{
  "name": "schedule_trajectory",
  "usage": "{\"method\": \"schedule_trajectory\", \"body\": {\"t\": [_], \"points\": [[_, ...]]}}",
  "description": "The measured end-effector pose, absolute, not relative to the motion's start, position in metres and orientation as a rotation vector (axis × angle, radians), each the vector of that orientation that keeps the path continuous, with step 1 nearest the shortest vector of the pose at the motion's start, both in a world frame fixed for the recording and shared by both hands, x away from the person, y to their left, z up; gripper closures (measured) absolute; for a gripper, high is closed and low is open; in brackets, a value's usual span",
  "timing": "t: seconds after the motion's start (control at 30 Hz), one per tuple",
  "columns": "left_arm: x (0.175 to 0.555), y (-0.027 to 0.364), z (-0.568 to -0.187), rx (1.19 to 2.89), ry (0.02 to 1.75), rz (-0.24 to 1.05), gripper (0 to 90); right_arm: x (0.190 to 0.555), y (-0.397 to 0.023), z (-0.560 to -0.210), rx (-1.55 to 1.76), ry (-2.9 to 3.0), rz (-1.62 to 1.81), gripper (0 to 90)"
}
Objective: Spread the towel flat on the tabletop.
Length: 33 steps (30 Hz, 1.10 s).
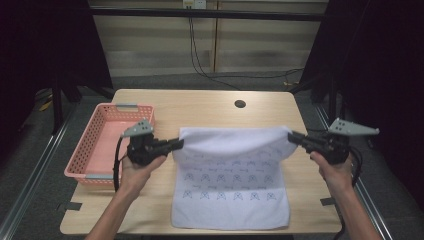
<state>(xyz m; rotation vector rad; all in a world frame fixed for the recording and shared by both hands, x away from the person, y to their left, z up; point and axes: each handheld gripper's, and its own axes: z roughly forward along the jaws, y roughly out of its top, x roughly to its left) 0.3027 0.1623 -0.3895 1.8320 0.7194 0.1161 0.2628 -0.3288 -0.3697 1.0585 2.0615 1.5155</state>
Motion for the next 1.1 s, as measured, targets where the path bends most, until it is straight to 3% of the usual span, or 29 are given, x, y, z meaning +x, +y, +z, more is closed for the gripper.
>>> {"method": "schedule_trajectory", "body": {"t": [0.23,0.37,0.43,0.67,0.9,1.1], "points": [[0.267,0.167,-0.444,1.953,0.753,0.037,85.8,0.222,-0.334,-0.433,1.156,2.253,1.458,84.7],[0.255,0.169,-0.467,2.006,0.775,-0.037,82.5,0.206,-0.331,-0.453,1.173,2.345,1.416,83.7],[0.249,0.168,-0.471,2.052,0.771,-0.005,81.0,0.199,-0.330,-0.459,1.159,2.402,1.392,81.9],[0.233,0.170,-0.475,2.112,0.709,-0.061,83.1,0.178,-0.328,-0.464,1.125,2.515,1.324,78.8],[0.223,0.175,-0.463,2.102,0.657,-0.158,74.4,0.156,-0.326,-0.447,1.095,2.548,1.336,72.6],[0.250,0.177,-0.457,2.032,0.704,-0.080,68.1,0.179,-0.332,-0.454,1.194,2.417,1.327,67.3]]}}
